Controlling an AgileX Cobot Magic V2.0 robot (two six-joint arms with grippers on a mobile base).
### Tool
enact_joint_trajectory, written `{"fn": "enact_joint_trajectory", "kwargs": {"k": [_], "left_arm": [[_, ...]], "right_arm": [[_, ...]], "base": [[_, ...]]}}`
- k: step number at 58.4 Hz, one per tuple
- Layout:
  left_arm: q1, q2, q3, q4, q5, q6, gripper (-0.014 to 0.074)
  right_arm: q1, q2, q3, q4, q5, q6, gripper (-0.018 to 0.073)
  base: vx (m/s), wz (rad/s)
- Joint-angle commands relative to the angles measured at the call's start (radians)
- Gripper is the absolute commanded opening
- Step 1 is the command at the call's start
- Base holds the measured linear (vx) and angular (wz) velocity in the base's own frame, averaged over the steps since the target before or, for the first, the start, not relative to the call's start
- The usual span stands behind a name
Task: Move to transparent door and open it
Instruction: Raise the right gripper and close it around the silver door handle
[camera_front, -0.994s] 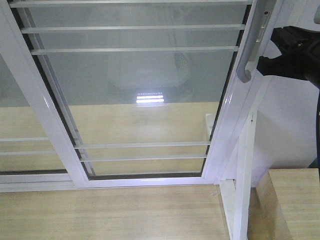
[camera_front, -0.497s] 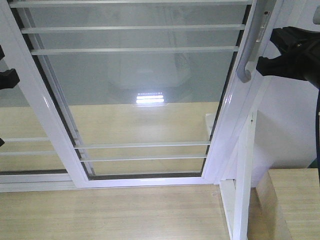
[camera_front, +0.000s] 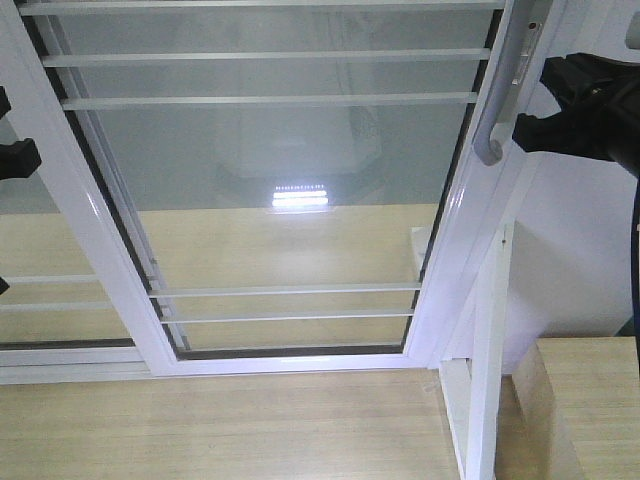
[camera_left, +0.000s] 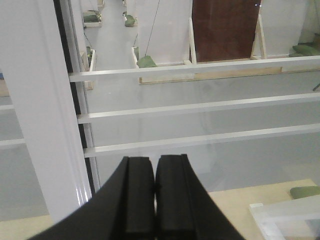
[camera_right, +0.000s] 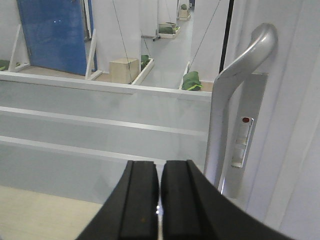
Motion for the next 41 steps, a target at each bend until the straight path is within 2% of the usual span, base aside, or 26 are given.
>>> {"fn": "enact_joint_trajectory", "kwargs": {"k": [1, 8, 16, 22, 26, 33, 41], "left_arm": [[-0.007, -0.006, -0.035, -0.001, -0.092, -0.007, 0.0273], [-0.007, -0.006, -0.035, -0.001, -0.092, -0.007, 0.0309], [-0.007, -0.006, -0.035, -0.001, -0.092, -0.007, 0.0307], [-0.007, -0.006, -0.035, -0.001, -0.091, -0.007, 0.0307], [-0.007, -0.006, -0.035, -0.001, -0.091, -0.007, 0.0307], [-0.007, -0.006, -0.035, -0.003, -0.091, -0.007, 0.0307], [-0.007, -0.006, -0.035, -0.003, -0.091, -0.007, 0.0307]], "right_arm": [[-0.004, -0.014, -0.037, -0.009, -0.087, -0.049, 0.0307], [-0.004, -0.014, -0.037, 0.001, -0.082, -0.064, 0.0382], [-0.011, -0.011, -0.037, 0.006, -0.075, -0.066, 0.0385], [-0.068, 0.011, -0.037, 0.037, -0.076, -0.059, 0.0385], [-0.114, 0.03, -0.037, 0.11, -0.081, -0.051, 0.0385], [-0.155, 0.076, -0.037, 0.145, -0.133, -0.07, 0.0385], [-0.155, 0.156, -0.037, 0.141, -0.238, -0.069, 0.0385]], "base": [[0.0, 0.0], [0.0, 0.0], [0.0, 0.0], [0.0, 0.0], [0.0, 0.0], [0.0, 0.0], [0.0, 0.0]]}}
